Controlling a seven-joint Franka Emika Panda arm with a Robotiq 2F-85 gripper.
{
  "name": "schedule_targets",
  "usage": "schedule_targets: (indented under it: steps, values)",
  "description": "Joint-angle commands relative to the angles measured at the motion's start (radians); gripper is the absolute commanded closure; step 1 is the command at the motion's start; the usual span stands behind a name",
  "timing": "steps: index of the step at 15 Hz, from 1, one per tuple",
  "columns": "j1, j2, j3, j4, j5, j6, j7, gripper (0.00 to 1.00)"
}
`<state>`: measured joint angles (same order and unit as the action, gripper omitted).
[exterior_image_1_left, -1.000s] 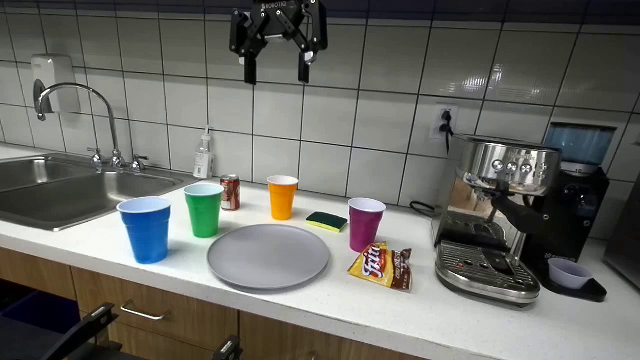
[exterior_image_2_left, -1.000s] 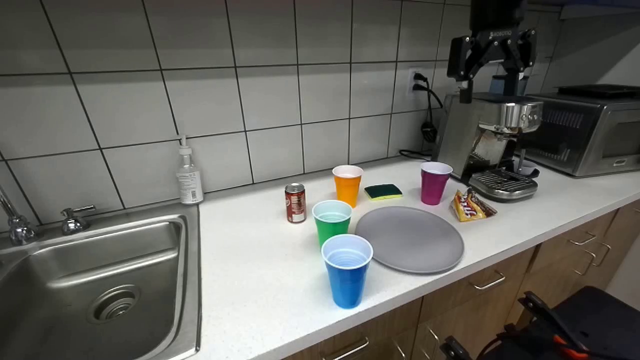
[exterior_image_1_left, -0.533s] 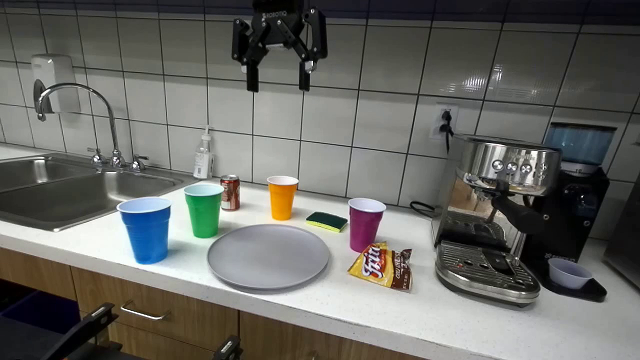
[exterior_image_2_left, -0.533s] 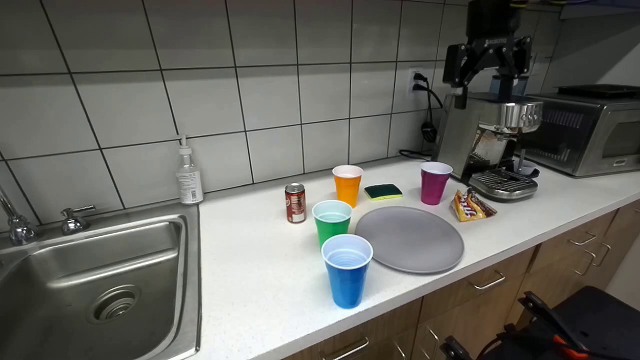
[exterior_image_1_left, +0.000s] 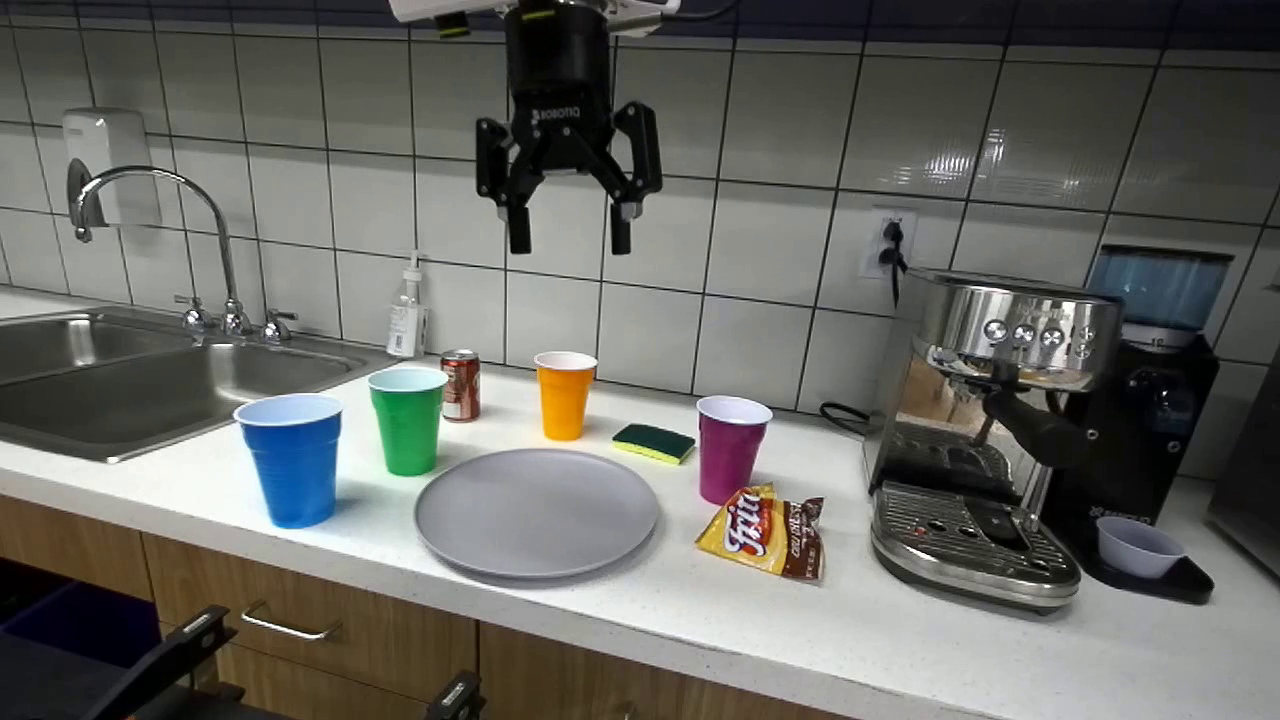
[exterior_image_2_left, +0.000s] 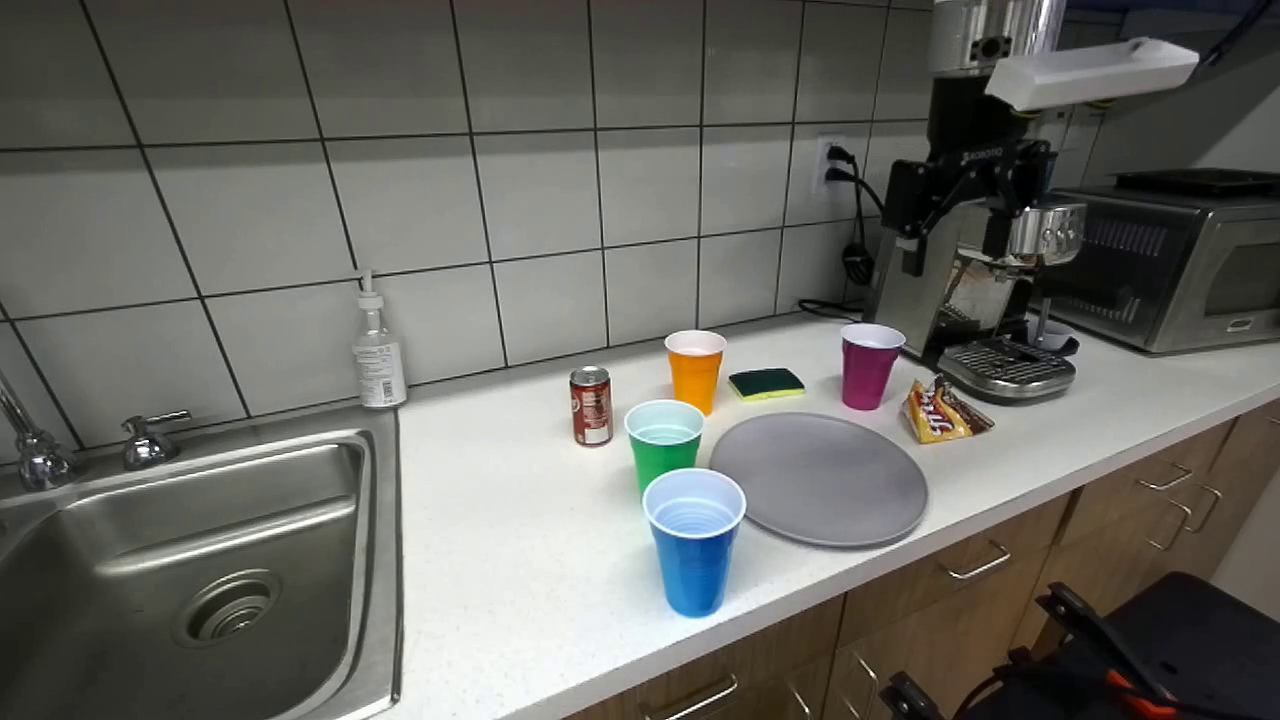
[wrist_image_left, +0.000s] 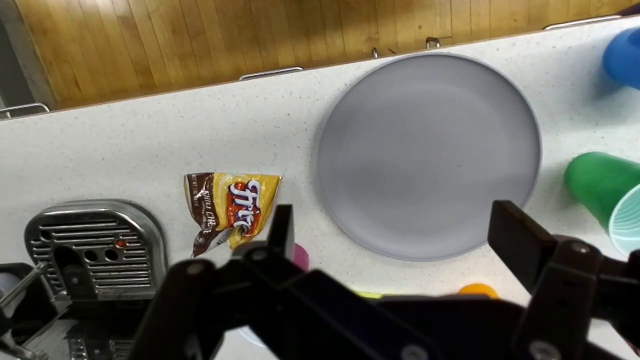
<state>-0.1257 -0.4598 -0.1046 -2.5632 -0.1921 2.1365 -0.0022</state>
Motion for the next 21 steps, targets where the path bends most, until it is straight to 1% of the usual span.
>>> schedule_targets:
  steps: [1, 6, 11, 17, 21]
  values:
    - [-0.037, 0.045, -0.006, -0.027, -0.064, 0.075, -0.011, 0.0]
    - [-0.057, 0.159, -0.027, 0.004, -0.118, 0.142, -0.019, 0.0]
    - [-0.057, 0.285, -0.055, 0.071, -0.106, 0.183, -0.055, 0.0]
    - [-0.047, 0.457, -0.075, 0.229, -0.068, 0.18, -0.113, 0.0]
    - [-0.044, 0.585, -0.069, 0.353, -0.006, 0.163, -0.141, 0.0]
